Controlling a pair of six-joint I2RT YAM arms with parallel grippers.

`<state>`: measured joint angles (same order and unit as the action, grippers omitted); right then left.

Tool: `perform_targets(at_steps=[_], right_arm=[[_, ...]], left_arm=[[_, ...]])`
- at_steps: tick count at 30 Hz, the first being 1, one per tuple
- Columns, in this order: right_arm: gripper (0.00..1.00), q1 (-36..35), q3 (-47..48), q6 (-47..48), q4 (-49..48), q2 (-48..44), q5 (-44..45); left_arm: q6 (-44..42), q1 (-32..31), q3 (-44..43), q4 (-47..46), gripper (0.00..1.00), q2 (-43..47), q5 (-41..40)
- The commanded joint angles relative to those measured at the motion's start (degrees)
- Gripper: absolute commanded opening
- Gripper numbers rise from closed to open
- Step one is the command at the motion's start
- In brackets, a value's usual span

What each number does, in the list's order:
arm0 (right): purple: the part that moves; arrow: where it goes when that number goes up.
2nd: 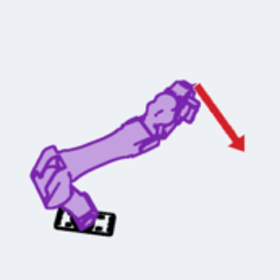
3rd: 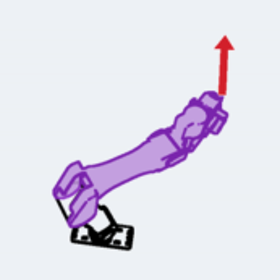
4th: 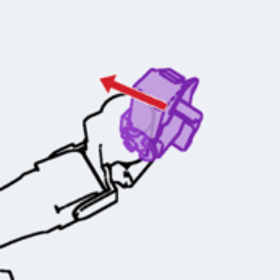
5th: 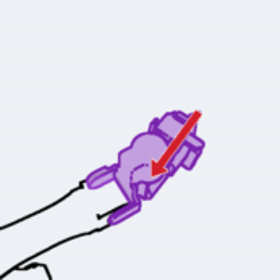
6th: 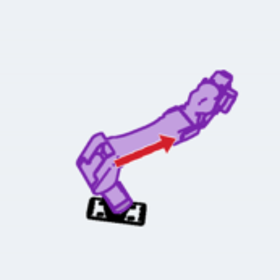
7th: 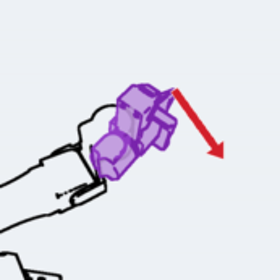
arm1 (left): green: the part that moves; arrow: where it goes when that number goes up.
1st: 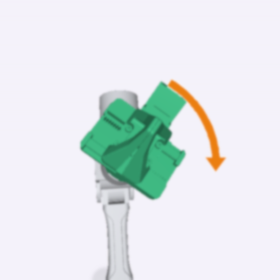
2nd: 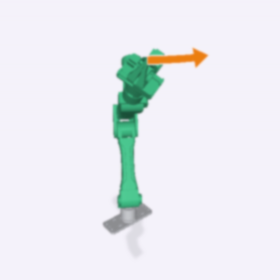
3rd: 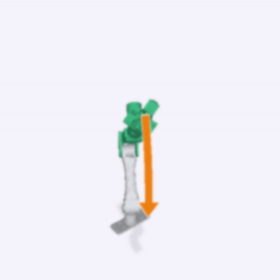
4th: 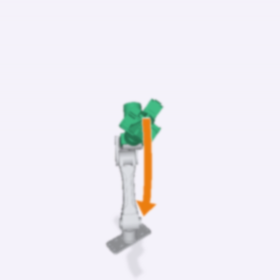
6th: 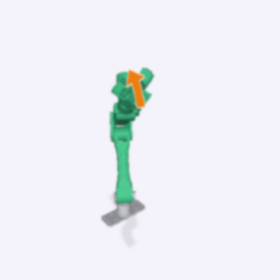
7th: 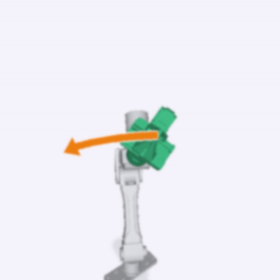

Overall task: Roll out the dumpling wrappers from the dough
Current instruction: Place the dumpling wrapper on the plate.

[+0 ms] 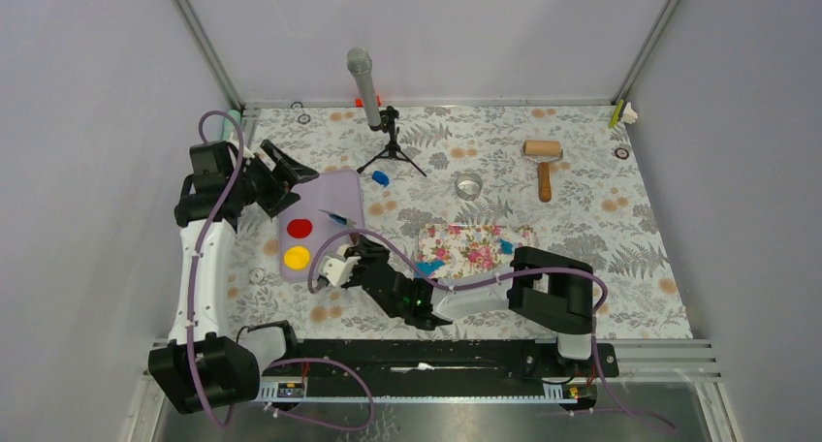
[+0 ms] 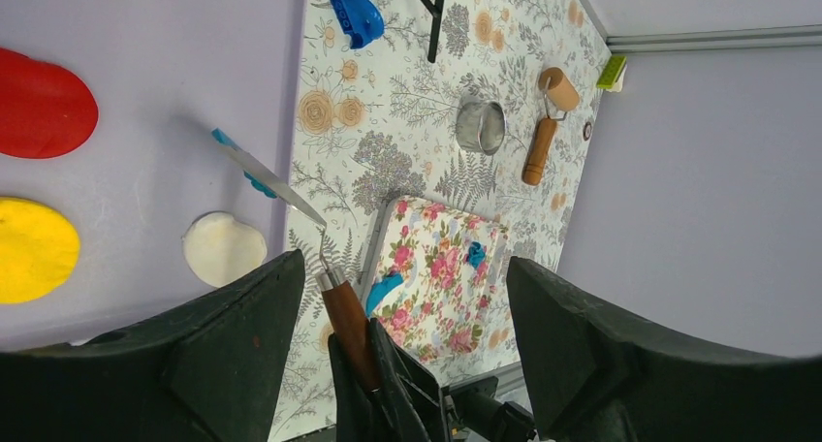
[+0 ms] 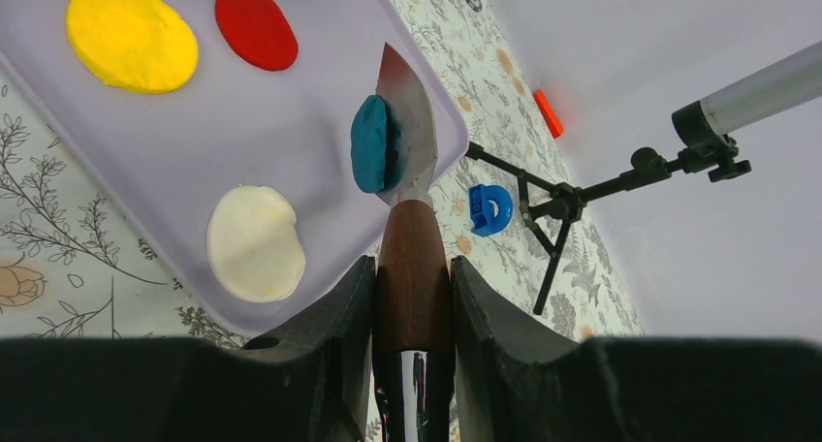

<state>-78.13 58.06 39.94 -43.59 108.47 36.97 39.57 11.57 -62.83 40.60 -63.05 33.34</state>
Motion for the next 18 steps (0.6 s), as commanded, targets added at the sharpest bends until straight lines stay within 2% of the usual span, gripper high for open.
perform_targets(at_steps=[1, 3, 13, 18], right_arm=[[0.0, -0.1, 2.9, 0.9, -6.2, -0.9, 3.2], [0.0, 0.7, 5.1, -4.3, -1.3, -2.1, 3.0], [0.0, 9.7, 15.3, -44.8, 28.3, -11.4, -8.1], [0.0, 12.7, 15.5, -57.3, 34.6, -13.2, -11.5]], left_arm=[[0.4, 0.4, 0.3, -2.1, 0.79, 1.3, 1.9], [0.4, 0.4, 0.2, -2.1, 0.79, 1.5, 1.7], [0.1, 0.4, 0.8, -3.4, 0.76, 2.1, 2.3], [0.3, -0.1, 4.5, -6.9, 0.75, 2.0, 3.2]])
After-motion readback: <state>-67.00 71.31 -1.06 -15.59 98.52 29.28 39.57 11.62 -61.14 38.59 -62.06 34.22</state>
